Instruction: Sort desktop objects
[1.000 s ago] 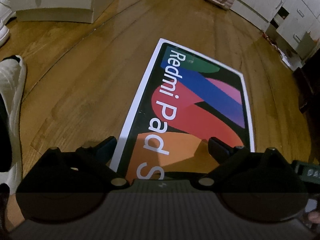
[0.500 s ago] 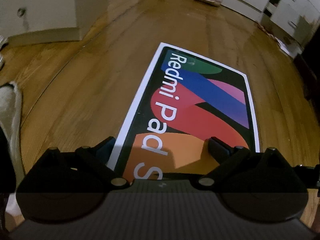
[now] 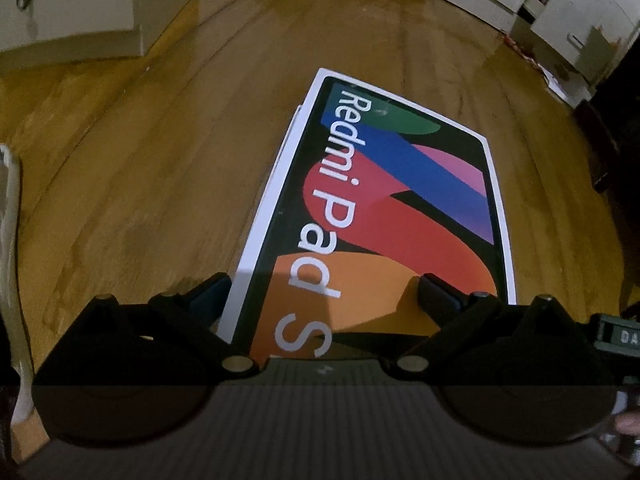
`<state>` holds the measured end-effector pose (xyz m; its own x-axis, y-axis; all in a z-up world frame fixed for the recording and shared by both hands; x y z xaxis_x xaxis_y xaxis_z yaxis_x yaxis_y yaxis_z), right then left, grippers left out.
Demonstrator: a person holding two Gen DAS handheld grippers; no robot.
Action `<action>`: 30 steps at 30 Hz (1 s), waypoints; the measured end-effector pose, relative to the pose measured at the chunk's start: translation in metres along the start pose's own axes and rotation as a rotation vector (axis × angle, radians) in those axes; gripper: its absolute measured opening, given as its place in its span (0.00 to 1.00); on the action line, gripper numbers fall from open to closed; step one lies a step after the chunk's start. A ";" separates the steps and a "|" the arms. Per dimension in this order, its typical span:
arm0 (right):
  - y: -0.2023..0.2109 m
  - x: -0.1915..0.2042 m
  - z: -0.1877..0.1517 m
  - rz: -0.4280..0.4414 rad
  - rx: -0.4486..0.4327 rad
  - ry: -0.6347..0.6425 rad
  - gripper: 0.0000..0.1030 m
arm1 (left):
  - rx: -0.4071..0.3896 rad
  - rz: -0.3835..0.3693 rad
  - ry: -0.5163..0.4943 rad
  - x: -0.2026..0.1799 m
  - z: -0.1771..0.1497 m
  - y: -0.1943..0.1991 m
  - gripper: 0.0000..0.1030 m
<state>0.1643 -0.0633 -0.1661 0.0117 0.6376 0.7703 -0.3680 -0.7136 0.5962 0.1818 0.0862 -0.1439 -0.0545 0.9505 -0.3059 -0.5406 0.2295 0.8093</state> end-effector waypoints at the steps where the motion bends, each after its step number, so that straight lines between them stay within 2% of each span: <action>1: -0.001 -0.001 0.001 0.010 -0.009 -0.008 0.60 | 0.002 -0.005 0.000 0.000 -0.001 0.000 0.97; 5: -0.005 0.000 0.004 0.029 -0.037 -0.012 0.61 | 0.003 -0.011 0.000 0.001 -0.005 0.003 0.97; 11: -0.002 0.018 0.008 0.007 -0.015 0.090 0.59 | -0.020 -0.033 0.079 0.008 -0.009 0.012 0.97; 14: -0.003 0.023 0.007 0.000 0.008 0.095 0.59 | -0.009 -0.007 0.105 0.010 -0.010 0.017 0.97; 21: -0.008 0.018 0.004 -0.003 0.006 0.068 0.61 | -0.020 0.006 0.092 0.010 -0.007 0.018 0.97; 25: -0.009 0.021 0.002 -0.007 0.002 0.096 0.62 | -0.067 0.019 0.093 0.008 -0.001 0.018 0.97; 28: -0.008 0.023 0.001 -0.023 0.009 0.122 0.63 | -0.065 0.056 0.035 0.003 -0.001 0.012 0.97; 30: -0.007 0.026 0.000 -0.051 0.023 0.152 0.64 | -0.061 0.064 0.032 0.003 -0.001 0.009 0.97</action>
<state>0.1669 -0.0411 -0.1501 -0.1117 0.7084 0.6969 -0.3489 -0.6846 0.6400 0.1761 0.0905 -0.1377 -0.1166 0.9554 -0.2714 -0.5855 0.1546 0.7958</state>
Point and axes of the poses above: each gripper's, at about its wrist camera, not at the fingertips, and y roughly against the way its jaws point, x to its left, z to its top, the point moved 9 cm from there along -y, roughly the way its jaws point
